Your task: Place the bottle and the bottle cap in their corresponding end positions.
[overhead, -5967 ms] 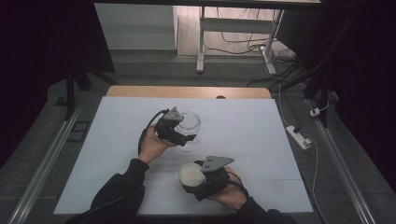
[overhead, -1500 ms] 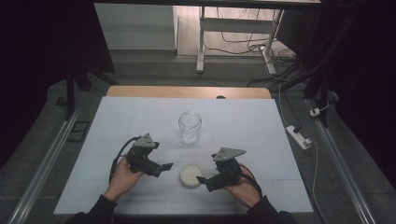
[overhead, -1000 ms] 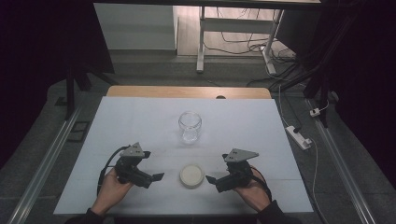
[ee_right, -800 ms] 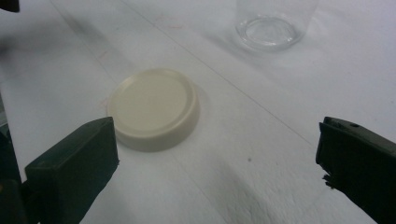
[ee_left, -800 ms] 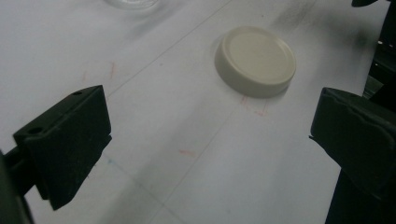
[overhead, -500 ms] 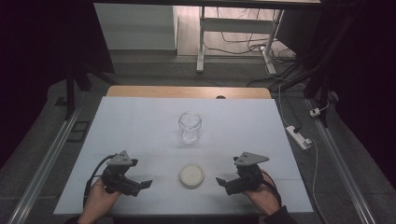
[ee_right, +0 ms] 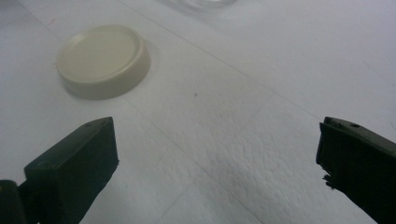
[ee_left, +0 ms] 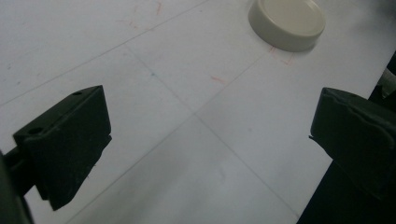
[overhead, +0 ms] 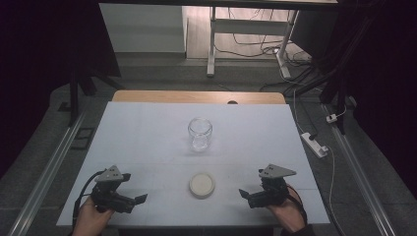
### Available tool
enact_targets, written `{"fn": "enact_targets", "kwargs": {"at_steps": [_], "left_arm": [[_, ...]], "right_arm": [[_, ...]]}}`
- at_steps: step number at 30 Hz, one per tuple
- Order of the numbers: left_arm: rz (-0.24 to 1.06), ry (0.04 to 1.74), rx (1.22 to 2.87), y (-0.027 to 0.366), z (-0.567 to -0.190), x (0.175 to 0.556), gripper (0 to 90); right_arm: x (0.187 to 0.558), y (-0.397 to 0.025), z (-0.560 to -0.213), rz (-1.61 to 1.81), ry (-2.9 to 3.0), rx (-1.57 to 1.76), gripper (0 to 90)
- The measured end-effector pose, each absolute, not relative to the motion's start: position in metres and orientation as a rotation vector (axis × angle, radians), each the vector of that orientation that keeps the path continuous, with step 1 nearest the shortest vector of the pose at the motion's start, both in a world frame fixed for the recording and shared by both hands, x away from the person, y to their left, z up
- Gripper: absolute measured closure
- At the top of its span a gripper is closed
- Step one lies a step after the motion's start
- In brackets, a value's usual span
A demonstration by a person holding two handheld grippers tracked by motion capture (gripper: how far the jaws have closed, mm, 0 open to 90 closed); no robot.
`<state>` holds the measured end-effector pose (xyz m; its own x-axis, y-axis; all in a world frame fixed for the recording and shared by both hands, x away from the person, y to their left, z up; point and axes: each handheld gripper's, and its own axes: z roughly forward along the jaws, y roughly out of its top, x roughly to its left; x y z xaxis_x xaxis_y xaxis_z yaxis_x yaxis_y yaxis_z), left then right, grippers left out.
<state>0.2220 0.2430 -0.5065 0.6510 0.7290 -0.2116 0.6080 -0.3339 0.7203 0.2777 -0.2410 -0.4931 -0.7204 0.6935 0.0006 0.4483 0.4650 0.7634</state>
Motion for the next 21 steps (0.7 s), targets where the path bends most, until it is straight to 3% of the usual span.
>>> {"fn": "enact_targets", "kwargs": {"at_steps": [21], "left_arm": [[0.213,1.167,2.006,0.279,-0.52,0.191,0.0]], "right_arm": [[0.258,-0.285,-0.499,1.072,2.321,1.139,0.0]]}}
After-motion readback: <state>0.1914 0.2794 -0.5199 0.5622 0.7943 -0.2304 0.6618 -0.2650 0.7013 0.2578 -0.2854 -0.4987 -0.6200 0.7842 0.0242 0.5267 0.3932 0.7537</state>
